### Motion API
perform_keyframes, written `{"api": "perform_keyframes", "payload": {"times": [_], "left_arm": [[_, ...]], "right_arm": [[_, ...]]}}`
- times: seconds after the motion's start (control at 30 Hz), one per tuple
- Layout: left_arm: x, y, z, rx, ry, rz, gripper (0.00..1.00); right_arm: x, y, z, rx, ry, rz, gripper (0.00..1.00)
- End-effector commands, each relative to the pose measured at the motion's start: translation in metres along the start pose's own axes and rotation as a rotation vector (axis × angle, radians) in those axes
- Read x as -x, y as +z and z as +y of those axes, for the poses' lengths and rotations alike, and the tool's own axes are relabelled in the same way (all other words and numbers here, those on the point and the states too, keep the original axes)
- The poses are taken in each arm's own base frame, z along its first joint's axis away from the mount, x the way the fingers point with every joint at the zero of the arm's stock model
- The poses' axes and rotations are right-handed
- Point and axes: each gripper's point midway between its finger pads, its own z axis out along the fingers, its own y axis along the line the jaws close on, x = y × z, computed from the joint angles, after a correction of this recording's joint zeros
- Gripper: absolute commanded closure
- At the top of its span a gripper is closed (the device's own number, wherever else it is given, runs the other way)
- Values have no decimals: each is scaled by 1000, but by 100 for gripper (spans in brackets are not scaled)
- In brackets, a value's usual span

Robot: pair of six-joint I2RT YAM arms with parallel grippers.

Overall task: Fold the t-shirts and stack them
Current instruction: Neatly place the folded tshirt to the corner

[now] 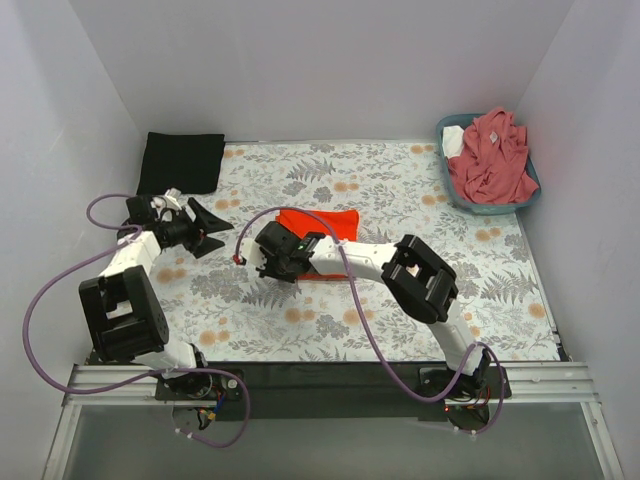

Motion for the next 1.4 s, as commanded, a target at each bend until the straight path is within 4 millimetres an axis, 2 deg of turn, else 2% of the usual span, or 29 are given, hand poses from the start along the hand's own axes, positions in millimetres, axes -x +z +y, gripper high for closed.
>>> {"api": "perform_keyframes", "payload": {"times": [0.0,0.03,0.1,0.13,0.23,0.27,0.43,0.5,0.53,0.57,0.7,0.77,0.9,1.1,1.23,1.33,1.37], "left_arm": [[4,2,0,-8,-6,-21,32],[5,4,0,-8,-25,-28,32],[4,8,2,-10,-43,-31,32],[2,12,5,-6,-67,-35,31],[-1,25,5,-1,-80,-37,28],[-9,32,4,-4,-111,-20,26],[-9,59,0,9,-150,-50,16],[-11,75,-5,10,-159,-40,15],[-7,81,-2,31,-167,-60,15],[-12,89,-1,39,-172,-45,14],[-8,109,-1,58,-234,-60,14],[-23,123,-8,51,-232,-22,13],[-32,136,-6,88,-249,-31,13],[-48,154,-3,125,-285,-26,12],[-50,164,10,170,-325,-37,12],[-45,170,15,199,-317,-66,20],[-45,173,19,215,-320,-70,27]], "right_arm": [[-12,0,6,50,6,10,99],[-5,-11,0,37,2,-14,99],[4,-21,4,82,-6,-72,99],[11,-33,-3,73,-2,-109,99],[20,-49,-14,74,9,-170,99],[23,-52,-16,78,13,-184,99],[27,-63,-27,81,26,-229,99],[29,-64,-29,89,31,-239,99],[33,-67,-31,85,38,-250,99],[36,-68,-31,91,38,-259,99],[42,-69,-32,95,45,-274,99],[43,-68,-32,98,49,-273,99],[53,-69,-35,101,61,-293,99],[55,-64,-37,99,77,-292,99],[64,-65,-42,85,97,-306,99],[66,-64,-44,82,107,-307,99],[68,-64,-45,81,117,-310,99]]}}
